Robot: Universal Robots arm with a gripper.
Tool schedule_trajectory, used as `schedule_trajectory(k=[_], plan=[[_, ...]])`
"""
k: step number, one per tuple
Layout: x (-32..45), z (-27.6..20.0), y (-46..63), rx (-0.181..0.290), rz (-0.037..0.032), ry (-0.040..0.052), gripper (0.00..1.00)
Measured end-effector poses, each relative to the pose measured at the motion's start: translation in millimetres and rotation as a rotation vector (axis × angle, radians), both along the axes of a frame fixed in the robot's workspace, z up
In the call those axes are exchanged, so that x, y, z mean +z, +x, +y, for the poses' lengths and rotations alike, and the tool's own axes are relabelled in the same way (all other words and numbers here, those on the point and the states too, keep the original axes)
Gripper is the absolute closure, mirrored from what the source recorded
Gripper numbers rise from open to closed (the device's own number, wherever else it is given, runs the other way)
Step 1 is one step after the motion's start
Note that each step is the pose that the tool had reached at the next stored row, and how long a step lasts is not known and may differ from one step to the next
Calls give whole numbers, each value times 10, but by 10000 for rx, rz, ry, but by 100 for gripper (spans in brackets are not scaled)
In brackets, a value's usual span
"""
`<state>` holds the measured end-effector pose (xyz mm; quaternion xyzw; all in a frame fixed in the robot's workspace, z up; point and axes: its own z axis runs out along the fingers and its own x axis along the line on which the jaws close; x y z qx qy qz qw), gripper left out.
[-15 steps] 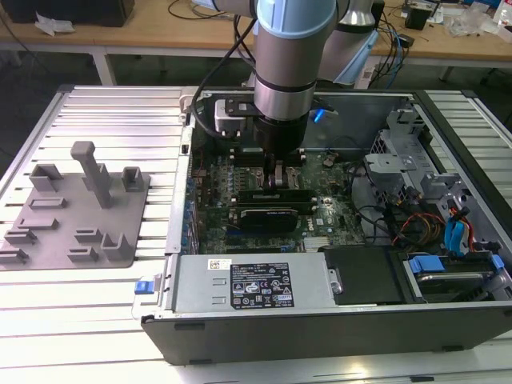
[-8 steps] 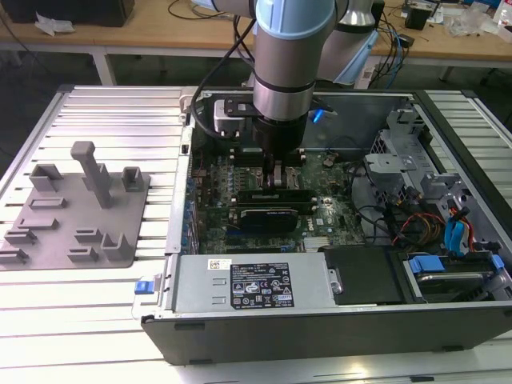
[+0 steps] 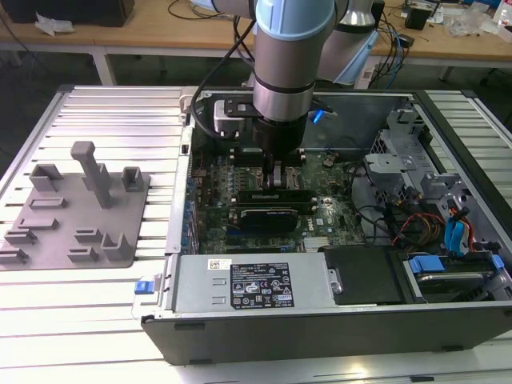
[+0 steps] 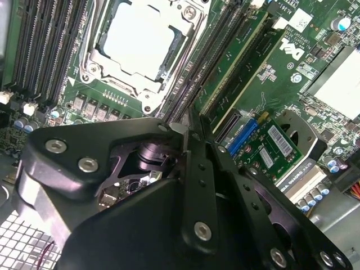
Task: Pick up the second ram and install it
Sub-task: 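Insert the second ram into the second slot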
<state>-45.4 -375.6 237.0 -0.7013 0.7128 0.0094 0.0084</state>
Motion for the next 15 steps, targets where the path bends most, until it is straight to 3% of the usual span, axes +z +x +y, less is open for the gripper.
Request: schedule_trajectory(k=[15], plan=[[-63,0,0,52,1,0,91]])
